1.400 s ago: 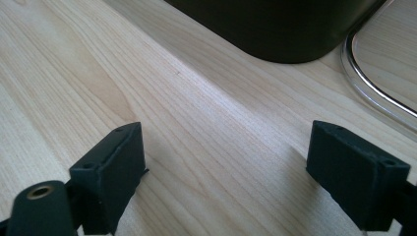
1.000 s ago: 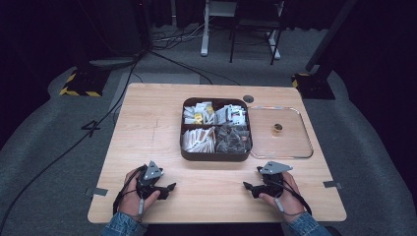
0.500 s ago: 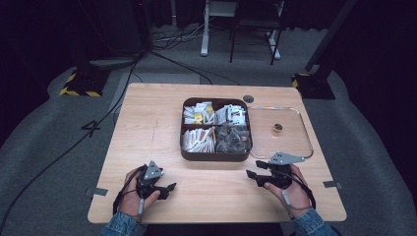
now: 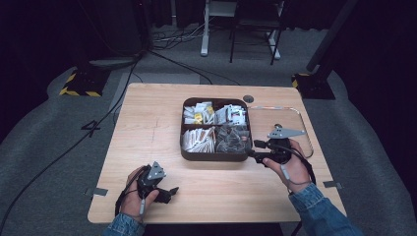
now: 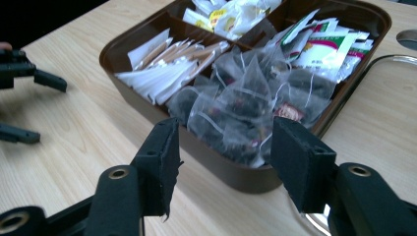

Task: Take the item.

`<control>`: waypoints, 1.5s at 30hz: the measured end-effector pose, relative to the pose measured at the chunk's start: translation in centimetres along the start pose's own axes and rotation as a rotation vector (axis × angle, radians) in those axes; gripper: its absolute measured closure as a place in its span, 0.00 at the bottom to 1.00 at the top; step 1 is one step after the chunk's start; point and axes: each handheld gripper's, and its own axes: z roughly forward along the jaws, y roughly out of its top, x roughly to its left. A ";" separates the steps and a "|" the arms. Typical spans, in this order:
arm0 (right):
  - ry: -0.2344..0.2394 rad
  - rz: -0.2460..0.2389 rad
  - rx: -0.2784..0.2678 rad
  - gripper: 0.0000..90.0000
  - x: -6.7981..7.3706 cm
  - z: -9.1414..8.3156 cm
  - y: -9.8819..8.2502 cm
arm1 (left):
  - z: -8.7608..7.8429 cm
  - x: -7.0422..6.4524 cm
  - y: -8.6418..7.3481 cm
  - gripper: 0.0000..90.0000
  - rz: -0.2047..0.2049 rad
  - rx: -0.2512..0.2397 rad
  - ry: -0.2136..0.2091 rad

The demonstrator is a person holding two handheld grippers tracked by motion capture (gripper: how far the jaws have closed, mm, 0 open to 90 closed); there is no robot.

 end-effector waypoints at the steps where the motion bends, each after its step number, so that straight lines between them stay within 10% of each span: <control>1: 0.003 0.005 0.000 0.50 -0.1 0.1 0.4 | 0.0 0.0 0.0 0.09 -0.001 0.000 0.000; 26: -0.078 0.039 0.082 0.48 -4.7 7.9 7.3 | 0.8 1.3 0.9 0.00 0.027 0.024 -0.020; 45: -0.136 0.110 0.092 0.50 -6.6 13.4 8.4 | 1.0 1.4 1.0 0.00 0.026 0.022 -0.022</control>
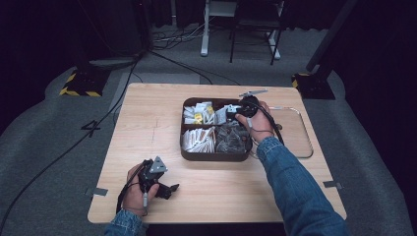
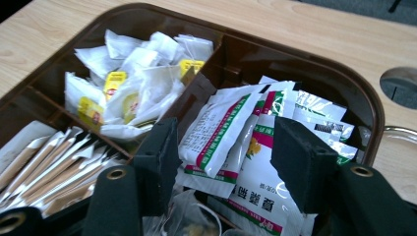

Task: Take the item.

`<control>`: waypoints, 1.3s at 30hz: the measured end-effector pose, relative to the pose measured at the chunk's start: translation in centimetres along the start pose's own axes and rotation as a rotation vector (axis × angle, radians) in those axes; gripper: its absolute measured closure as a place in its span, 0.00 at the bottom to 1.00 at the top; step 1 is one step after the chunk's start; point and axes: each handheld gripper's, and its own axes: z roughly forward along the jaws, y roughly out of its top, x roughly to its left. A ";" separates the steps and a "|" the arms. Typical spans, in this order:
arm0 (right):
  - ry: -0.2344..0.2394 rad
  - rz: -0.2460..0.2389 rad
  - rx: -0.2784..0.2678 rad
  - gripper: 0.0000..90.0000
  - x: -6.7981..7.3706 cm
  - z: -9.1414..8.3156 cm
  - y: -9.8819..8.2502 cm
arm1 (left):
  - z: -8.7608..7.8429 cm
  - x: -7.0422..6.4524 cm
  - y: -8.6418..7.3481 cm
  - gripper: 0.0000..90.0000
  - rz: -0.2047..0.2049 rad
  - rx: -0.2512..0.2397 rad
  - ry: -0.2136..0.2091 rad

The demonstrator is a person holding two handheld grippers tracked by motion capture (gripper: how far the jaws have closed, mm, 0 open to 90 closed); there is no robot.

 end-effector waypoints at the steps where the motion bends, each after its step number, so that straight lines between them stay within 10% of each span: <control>1: -0.001 0.009 0.006 0.51 -0.1 0.2 0.0 | 0.0 0.0 0.0 0.00 0.000 0.000 0.000; 18: 0.054 0.077 0.013 0.70 1.2 1.7 0.4 | 0.0 0.0 0.0 0.00 0.001 0.000 0.000; 39: 0.008 0.206 0.118 0.93 2.1 4.3 0.1 | 0.0 0.0 0.0 0.00 0.004 0.003 0.000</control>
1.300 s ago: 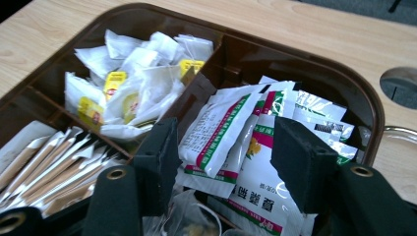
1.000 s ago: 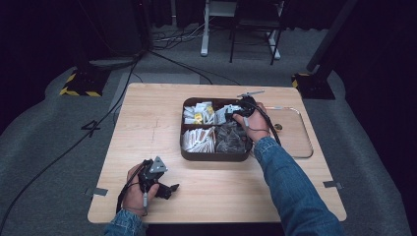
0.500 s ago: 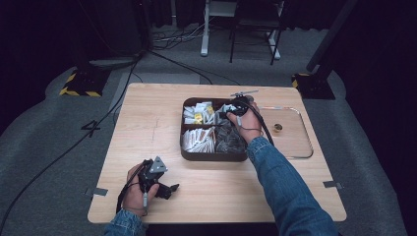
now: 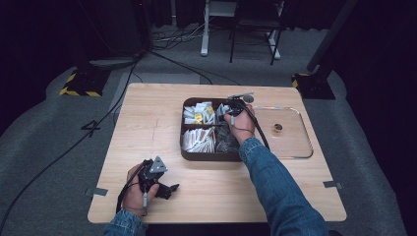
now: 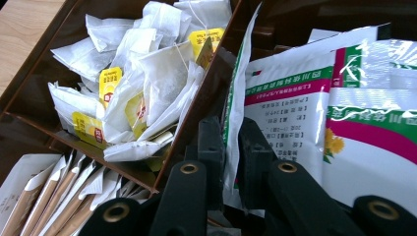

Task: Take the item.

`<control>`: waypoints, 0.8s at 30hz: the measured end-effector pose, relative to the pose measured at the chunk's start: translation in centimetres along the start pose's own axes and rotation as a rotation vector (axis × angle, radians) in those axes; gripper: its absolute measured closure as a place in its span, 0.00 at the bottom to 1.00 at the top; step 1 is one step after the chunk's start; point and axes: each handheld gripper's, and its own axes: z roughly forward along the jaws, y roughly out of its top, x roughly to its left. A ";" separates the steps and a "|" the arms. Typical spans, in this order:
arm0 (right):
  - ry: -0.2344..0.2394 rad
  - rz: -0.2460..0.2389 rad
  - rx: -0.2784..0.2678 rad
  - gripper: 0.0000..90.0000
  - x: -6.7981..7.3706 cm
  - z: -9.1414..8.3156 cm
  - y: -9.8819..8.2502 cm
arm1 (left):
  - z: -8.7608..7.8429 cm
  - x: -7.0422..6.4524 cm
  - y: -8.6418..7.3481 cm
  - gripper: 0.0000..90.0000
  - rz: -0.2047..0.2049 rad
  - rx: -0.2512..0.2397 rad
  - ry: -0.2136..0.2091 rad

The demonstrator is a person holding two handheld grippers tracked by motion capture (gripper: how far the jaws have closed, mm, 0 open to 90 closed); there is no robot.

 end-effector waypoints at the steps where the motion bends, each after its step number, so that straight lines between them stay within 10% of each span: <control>1: -0.004 0.002 -0.003 0.93 0.0 -0.1 0.0 | 0.0 0.0 0.0 0.00 0.000 0.000 0.000; 24: 0.088 -0.061 -0.142 0.94 0.1 -6.7 0.5 | 0.0 0.0 0.0 0.00 -0.005 -0.003 0.000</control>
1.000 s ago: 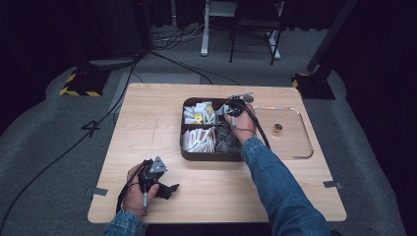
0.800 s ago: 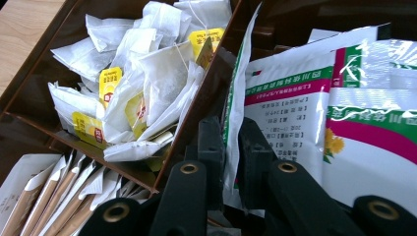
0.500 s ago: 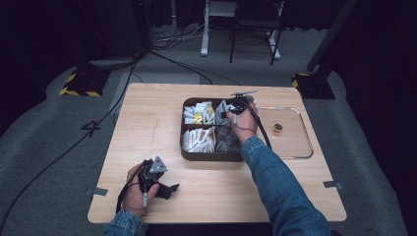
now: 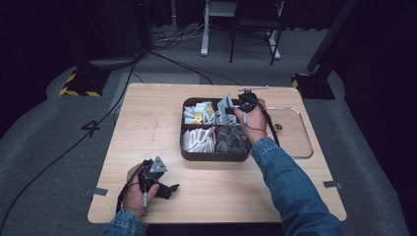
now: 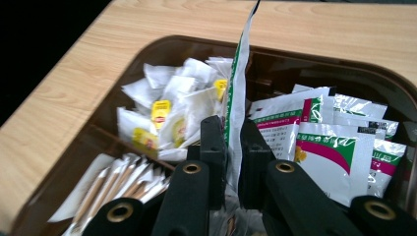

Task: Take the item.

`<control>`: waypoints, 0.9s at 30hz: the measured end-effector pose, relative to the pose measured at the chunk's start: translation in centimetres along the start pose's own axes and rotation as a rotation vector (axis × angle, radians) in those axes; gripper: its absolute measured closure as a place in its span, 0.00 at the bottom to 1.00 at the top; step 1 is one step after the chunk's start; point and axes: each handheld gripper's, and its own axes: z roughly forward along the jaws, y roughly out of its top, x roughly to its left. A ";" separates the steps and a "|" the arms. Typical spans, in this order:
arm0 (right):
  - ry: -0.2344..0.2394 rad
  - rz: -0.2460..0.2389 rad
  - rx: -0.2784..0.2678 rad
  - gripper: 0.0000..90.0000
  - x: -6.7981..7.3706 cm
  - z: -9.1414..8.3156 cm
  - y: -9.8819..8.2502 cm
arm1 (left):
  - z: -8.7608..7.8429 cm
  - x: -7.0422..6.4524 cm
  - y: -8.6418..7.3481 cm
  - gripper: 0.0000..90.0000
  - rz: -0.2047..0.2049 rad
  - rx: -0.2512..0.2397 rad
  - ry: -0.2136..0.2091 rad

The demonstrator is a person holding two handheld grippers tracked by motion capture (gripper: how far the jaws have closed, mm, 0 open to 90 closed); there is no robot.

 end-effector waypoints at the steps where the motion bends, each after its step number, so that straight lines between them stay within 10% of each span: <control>1: 0.008 -0.002 -0.005 0.94 0.1 -0.3 0.0 | 0.0 0.0 0.0 0.00 0.000 0.000 0.000; 27: 0.244 -0.110 -0.051 0.94 3.6 -10.3 -4.7 | 0.0 0.0 0.0 0.00 0.002 0.001 0.000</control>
